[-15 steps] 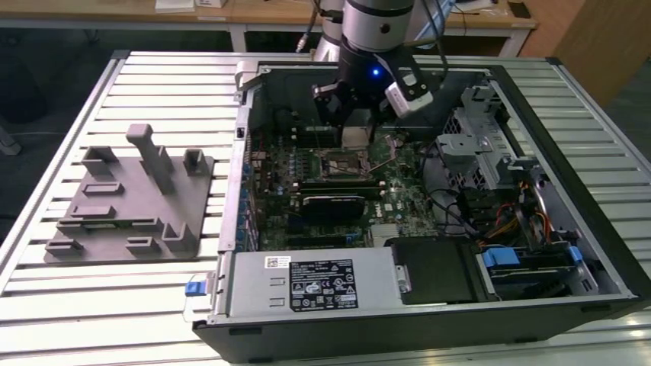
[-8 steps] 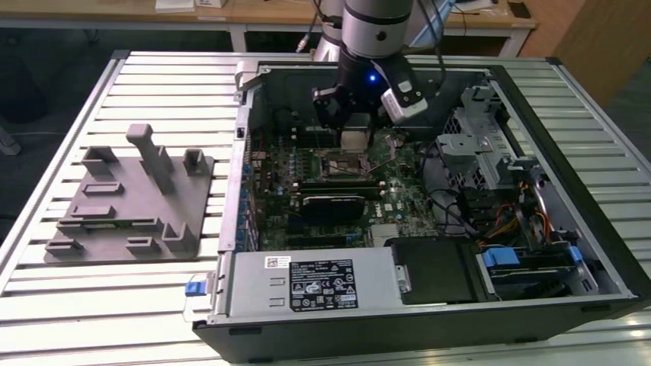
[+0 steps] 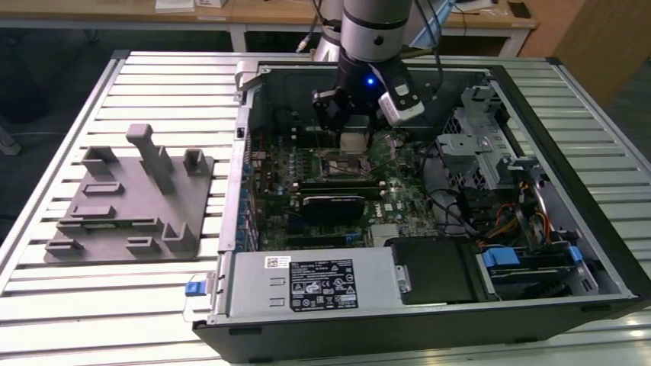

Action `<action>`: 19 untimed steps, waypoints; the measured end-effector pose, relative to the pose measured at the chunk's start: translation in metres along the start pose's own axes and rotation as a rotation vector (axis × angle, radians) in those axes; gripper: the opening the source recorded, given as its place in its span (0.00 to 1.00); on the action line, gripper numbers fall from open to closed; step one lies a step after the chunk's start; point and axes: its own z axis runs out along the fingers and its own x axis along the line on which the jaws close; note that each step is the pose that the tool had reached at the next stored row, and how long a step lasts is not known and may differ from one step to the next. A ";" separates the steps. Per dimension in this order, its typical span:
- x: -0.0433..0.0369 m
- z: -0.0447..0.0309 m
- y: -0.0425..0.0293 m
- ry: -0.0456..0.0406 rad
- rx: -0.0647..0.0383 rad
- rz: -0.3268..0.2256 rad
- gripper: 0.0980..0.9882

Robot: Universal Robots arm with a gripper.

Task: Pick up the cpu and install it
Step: 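Place the cpu into insertion slot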

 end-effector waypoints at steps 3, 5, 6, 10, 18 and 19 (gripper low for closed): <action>0.0000 0.0010 0.0000 -0.0001 0.000 0.000 0.50; 0.0000 0.0010 0.0000 -0.0002 0.000 0.000 0.50; 0.0000 0.0010 0.0000 -0.0002 0.000 0.000 0.50; 0.0000 0.0010 0.0000 -0.0001 0.000 0.000 0.50; 0.0000 0.0074 -0.0003 0.0000 -0.005 0.000 0.50; 0.0000 0.0074 -0.0003 0.0000 -0.005 0.000 0.50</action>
